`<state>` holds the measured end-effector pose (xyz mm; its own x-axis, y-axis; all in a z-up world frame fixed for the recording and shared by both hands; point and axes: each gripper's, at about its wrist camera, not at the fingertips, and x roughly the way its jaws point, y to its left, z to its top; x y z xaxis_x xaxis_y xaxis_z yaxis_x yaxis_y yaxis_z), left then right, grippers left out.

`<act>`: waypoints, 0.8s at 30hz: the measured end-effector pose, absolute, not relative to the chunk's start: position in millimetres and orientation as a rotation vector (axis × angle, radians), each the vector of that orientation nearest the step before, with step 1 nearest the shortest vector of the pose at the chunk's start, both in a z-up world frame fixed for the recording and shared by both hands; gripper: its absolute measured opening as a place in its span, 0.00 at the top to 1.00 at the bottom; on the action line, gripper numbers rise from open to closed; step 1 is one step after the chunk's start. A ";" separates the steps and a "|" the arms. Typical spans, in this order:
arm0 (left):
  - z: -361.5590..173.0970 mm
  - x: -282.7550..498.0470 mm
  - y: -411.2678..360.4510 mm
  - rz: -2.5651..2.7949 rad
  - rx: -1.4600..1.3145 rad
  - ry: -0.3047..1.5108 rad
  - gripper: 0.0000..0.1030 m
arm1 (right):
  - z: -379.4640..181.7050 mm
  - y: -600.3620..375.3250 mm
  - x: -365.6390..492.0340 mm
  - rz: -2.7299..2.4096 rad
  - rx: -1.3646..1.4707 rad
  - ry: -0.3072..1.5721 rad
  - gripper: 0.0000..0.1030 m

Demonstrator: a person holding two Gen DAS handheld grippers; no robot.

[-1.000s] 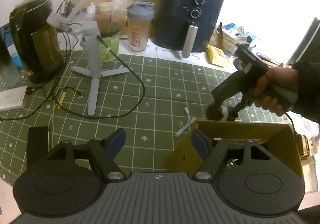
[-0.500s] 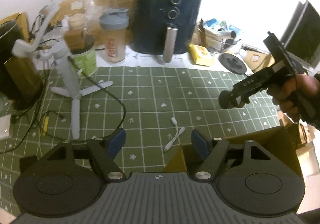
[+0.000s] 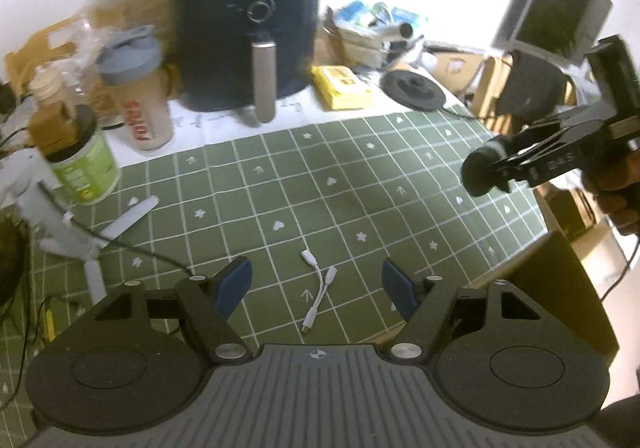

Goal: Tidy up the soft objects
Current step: 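Lift the taped roll with the right tool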

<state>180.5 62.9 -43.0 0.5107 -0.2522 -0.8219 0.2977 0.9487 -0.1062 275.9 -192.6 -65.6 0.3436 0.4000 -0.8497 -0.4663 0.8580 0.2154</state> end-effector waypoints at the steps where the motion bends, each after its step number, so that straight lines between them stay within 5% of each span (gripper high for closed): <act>1: -45.4 184.5 61.5 -0.349 0.059 0.988 0.31 | -64.4 -195.5 273.4 0.559 -0.067 1.075 0.18; 6: -61.3 202.7 57.7 -0.433 0.086 1.029 0.32 | -59.4 -211.7 260.6 0.548 -0.034 1.043 0.18; 17: -122.3 245.5 55.2 -0.552 0.135 1.159 0.49 | -53.7 -234.5 239.7 0.475 0.039 1.023 0.18; 19: -136.1 251.9 55.5 -0.573 0.148 1.186 0.61 | -52.9 -238.1 236.9 0.461 0.044 1.021 0.18; 24: -161.4 258.4 49.3 -0.638 0.228 1.214 0.65 | -52.3 -248.8 231.9 0.422 0.066 1.021 0.18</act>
<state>258.4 49.3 -161.4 0.2016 -0.3335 -0.9209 0.5689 0.8053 -0.1671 231.9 -248.8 -52.3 0.4491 0.3717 -0.8125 -0.3107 0.9176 0.2480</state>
